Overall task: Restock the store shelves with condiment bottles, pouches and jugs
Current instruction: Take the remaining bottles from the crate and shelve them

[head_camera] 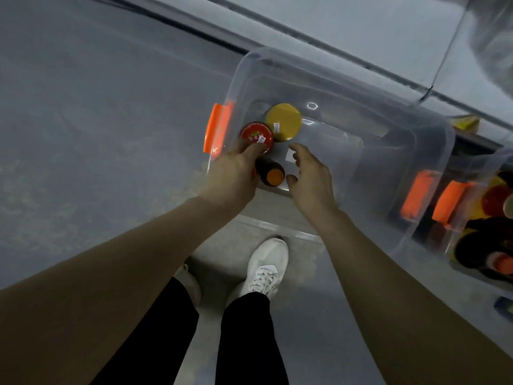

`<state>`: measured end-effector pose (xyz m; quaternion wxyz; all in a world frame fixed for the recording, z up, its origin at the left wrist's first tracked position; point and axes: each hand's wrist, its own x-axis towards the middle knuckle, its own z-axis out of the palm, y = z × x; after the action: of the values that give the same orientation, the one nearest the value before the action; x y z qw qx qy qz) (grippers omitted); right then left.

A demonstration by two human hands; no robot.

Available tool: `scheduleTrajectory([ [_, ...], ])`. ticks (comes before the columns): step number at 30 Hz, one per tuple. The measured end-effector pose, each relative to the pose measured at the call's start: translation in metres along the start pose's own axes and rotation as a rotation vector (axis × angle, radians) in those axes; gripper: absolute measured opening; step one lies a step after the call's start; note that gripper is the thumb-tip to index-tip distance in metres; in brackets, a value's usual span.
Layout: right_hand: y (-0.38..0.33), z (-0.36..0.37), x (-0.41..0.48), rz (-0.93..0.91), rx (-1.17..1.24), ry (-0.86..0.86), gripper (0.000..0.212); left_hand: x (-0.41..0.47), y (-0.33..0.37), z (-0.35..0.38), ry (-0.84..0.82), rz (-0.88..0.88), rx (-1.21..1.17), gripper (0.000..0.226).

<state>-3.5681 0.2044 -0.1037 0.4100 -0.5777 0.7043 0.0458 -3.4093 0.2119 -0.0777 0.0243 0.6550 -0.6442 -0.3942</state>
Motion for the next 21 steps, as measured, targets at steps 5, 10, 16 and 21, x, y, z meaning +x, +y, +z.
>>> scheduleTrajectory([
  [5, 0.000, 0.001, 0.032, -0.021, 0.001, 0.042, 0.068, 0.017, -0.001, 0.011, 0.095, 0.075, 0.043, 0.057],
  [10, -0.005, 0.002, 0.065, -0.090, -0.090, 0.103, 0.075, 0.041, -0.001, 0.019, 0.042, 0.006, 0.064, 0.065],
  [16, -0.004, 0.011, 0.087, -0.184, -0.227, 0.062, 0.078, 0.060, -0.009, 0.025, -0.114, -0.061, 0.136, 0.083],
  [21, 0.001, 0.014, 0.076, -0.266, -0.198, 0.086, 0.069, 0.065, -0.007, 0.025, -0.119, -0.064, 0.199, 0.073],
])
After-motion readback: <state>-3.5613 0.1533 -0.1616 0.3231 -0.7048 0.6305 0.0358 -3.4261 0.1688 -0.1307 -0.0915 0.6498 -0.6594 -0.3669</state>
